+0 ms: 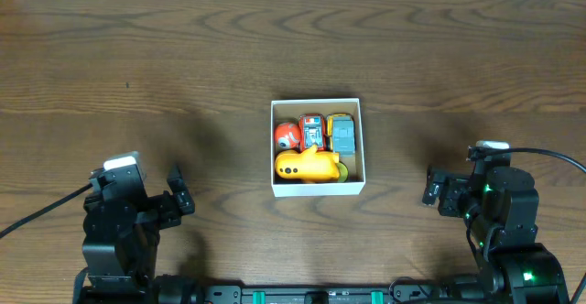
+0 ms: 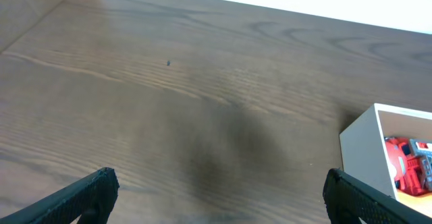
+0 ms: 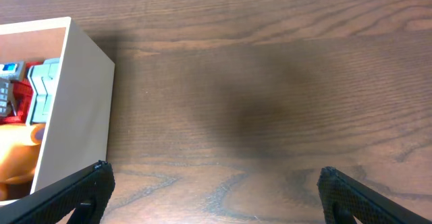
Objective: Pack container
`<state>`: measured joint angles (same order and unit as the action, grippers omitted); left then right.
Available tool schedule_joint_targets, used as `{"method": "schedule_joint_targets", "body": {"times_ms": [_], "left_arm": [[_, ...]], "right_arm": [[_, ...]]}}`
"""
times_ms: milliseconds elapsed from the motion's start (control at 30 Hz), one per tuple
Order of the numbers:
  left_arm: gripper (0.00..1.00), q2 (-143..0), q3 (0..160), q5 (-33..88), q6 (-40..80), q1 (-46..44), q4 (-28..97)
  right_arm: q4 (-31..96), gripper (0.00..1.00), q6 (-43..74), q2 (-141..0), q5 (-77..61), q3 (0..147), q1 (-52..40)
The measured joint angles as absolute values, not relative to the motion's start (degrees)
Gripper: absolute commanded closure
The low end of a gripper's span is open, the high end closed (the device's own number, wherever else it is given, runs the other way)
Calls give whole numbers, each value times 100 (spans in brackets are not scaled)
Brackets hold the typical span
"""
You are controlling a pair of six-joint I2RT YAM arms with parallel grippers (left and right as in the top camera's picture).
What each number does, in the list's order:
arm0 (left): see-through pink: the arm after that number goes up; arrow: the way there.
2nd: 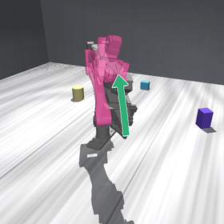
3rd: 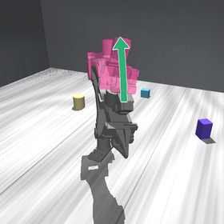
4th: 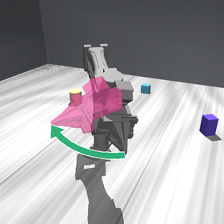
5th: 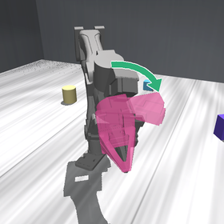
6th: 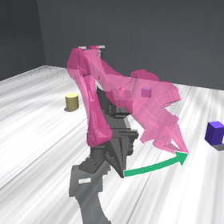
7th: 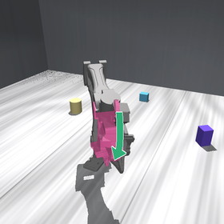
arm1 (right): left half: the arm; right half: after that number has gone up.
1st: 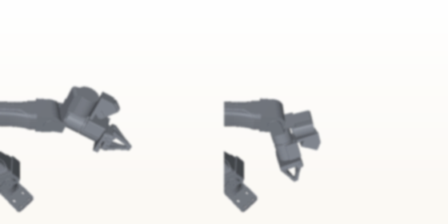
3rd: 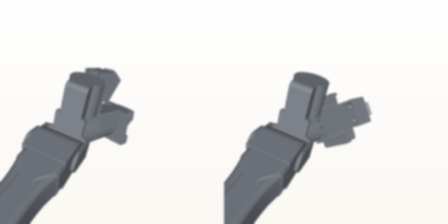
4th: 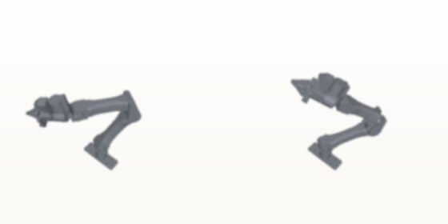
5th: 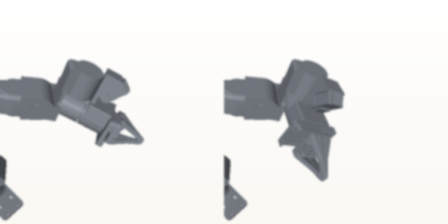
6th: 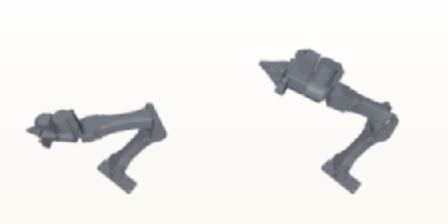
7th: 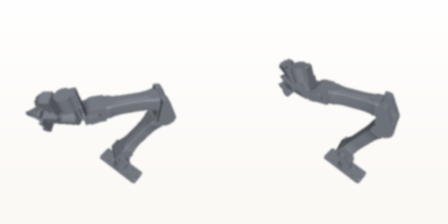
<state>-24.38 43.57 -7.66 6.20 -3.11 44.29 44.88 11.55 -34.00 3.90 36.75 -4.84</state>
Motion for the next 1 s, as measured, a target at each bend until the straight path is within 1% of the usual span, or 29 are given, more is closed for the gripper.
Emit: {"method": "schedule_joint_targets", "body": {"times_ms": [500,633,733,800,900,1000], "left_arm": [[2,-2438,4357,-773,620,-311,4477],[2,-2438,4357,-775,620,-311,4477],[2,-2438,4355,-775,620,-311,4475],[2,-2438,4355,-775,620,-311,4488],[2,-2456,4353,-775,620,-311,4484],[2,-2456,4351,-777,620,-311,4484]], "right_arm": [[4534,1,1142,-3253,545,3667,-484],[4762,1,1103,-2528,663,3590,-486],[4766,1,1048,-1415,714,3251,-486],[4716,1,1024,-1015,718,3026,-484],[4191,1,1000,-255,705,2335,-484],[3444,1,980,-106,685,1859,-486]]}}
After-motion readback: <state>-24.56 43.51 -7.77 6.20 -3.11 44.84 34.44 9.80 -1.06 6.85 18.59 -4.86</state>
